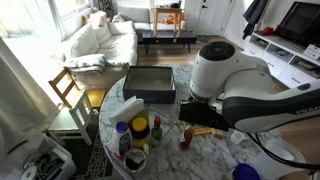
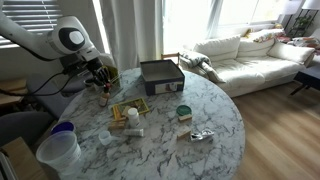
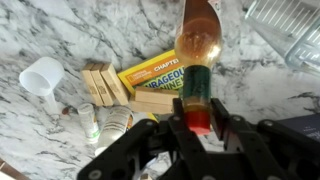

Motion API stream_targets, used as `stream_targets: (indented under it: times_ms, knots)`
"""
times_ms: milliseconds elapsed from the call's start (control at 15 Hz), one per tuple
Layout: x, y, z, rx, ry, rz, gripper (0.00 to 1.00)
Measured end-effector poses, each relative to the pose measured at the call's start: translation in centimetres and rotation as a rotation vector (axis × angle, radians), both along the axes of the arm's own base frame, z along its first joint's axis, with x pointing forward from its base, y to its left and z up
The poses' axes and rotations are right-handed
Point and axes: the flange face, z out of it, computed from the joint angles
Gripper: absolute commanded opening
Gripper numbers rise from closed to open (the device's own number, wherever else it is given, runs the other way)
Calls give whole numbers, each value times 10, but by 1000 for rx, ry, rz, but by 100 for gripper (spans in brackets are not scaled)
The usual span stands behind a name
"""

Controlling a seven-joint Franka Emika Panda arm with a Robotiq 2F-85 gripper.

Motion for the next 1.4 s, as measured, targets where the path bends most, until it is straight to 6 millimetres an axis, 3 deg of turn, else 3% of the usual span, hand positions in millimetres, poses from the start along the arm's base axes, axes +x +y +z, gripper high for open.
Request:
stream_targets:
  times_ms: [1000,1400]
  knots:
    - [-3,13,8,-66,-73,146,8]
    - [-10,27,5,-89,-52,245,8]
